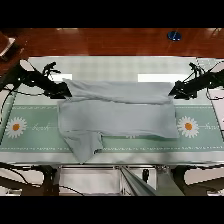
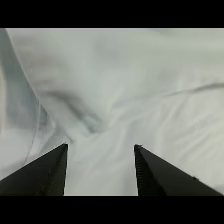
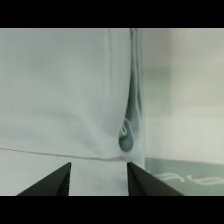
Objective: Fold the shirts.
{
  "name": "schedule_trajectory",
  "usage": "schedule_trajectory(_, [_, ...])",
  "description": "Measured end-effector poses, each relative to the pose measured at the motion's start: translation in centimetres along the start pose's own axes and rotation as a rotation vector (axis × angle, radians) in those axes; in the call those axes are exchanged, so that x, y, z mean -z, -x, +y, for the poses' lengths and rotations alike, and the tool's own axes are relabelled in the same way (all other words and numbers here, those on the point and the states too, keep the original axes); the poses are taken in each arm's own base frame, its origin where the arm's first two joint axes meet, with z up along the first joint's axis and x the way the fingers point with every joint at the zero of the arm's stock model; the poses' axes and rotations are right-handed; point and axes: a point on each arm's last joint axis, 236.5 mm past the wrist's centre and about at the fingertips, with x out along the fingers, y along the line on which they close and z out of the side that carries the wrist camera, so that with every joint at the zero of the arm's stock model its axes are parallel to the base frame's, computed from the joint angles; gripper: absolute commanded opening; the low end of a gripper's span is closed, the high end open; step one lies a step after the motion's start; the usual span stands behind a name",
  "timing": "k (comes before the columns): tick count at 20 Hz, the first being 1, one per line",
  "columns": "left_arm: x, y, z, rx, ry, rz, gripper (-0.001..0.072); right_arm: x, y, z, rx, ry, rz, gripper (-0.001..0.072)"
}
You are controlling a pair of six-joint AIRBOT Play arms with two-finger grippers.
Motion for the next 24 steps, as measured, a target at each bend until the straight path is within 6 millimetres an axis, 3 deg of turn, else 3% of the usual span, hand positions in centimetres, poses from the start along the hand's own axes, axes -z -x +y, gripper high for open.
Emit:
schedule_trajectory(3, [2.8, 1.4, 0.8, -0.007, 0.033, 0.010, 0.0507, 1.6, 2.9, -1.5, 0.055, -0.010, -0.032, 0.0410])
schedule_trajectory(6, [7.8, 2.0, 2.7, -0.011, 0.110, -0.003, 0.0507, 4.3, 5.0, -3.6, 0.082, -0.080, -0.119, 0.0410])
schedule_trajectory(9, [13.5, 2.1, 4.6, 0.011, 0.236, -0.052, 0.0506, 8.3, 4.9, -4.4, 0.060, -0.153, -0.197, 0.0410])
schedule_trajectory(12, [17.1, 2.0, 5.7, 0.061, 0.416, -0.133, 0.0506, 11.2, 3.6, -3.3, -0.011, -0.213, -0.269, 0.0409])
schedule_trajectory(19, [21.4, -1.1, 2.7, 0.154, 0.477, -0.058, 0.0506, 13.5, 2.1, -1.0, -0.127, -0.246, -0.287, 0.0409])
schedule_trajectory(24, [21.4, -3.1, -0.2, 0.201, 0.433, -0.039, 0.0505, 13.9, 2.0, -0.6, -0.148, -0.272, -0.278, 0.0410])
